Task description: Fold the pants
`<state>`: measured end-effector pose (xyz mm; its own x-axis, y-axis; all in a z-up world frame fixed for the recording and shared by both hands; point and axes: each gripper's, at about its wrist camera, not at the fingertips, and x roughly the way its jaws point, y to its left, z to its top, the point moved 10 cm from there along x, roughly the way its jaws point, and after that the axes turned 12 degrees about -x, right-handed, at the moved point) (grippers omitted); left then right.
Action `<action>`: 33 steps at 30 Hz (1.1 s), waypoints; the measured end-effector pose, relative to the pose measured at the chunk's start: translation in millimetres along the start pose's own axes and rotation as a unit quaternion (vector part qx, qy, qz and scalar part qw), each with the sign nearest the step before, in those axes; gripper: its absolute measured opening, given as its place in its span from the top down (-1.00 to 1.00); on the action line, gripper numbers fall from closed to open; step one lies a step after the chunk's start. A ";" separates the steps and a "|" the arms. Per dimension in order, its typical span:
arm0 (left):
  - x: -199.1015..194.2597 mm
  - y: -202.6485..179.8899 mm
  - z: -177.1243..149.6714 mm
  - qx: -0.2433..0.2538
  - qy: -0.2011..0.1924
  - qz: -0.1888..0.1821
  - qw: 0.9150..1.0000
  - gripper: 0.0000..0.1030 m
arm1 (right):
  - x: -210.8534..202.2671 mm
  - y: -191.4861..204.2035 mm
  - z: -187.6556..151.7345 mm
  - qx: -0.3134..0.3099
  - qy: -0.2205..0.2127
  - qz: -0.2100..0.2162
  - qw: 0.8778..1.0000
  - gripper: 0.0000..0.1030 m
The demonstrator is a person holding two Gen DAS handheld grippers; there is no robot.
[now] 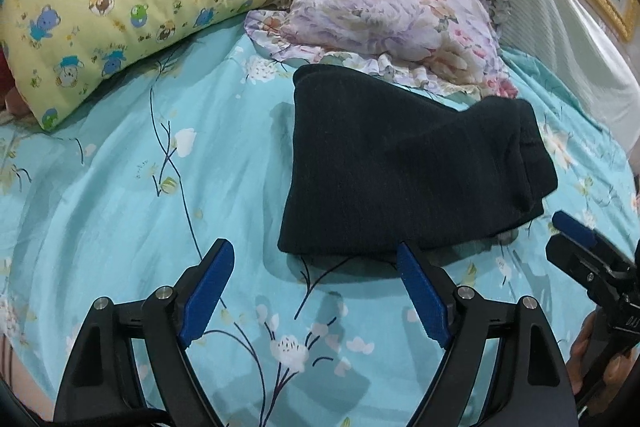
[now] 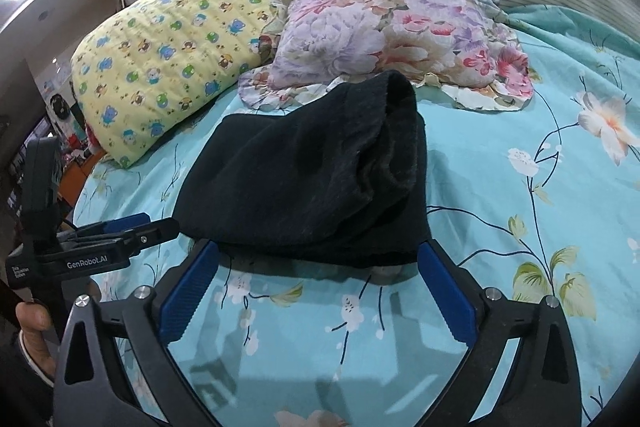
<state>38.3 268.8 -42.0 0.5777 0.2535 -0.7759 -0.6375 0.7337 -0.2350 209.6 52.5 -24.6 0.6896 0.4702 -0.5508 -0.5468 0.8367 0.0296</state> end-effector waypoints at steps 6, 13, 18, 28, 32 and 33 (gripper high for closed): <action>-10.3 -4.4 -7.7 0.022 -0.015 0.007 1.000 -0.63 | -4.1 9.7 -1.2 -0.018 -0.009 -0.008 1.000 -0.95; -10.0 -3.7 -16.8 0.022 -0.009 0.004 1.000 -0.63 | -5.9 20.0 -0.1 -0.037 -0.017 -0.009 0.999 -0.99; -11.4 -3.4 -21.6 0.030 -0.015 0.009 0.999 -0.63 | -5.3 22.7 -1.6 -0.042 -0.018 -0.013 0.999 -0.99; -12.8 -0.5 -21.3 0.018 -0.027 -0.008 0.999 -0.65 | -0.1 22.6 -5.0 -0.041 -0.020 -0.017 0.999 -0.99; -10.6 1.0 -18.4 0.018 -0.036 -0.009 0.999 -0.66 | 2.0 21.9 -5.3 -0.040 -0.023 -0.019 0.999 -0.99; -9.4 1.3 -18.1 0.018 -0.036 -0.009 0.999 -0.66 | 3.7 21.8 -5.3 -0.040 -0.024 -0.019 0.999 -0.99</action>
<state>22.8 255.9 -45.6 0.6257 0.2838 -0.7266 -0.6086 0.7602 -0.2272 197.7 71.1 -30.4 0.7321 0.4528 -0.5090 -0.5546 0.8300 -0.0594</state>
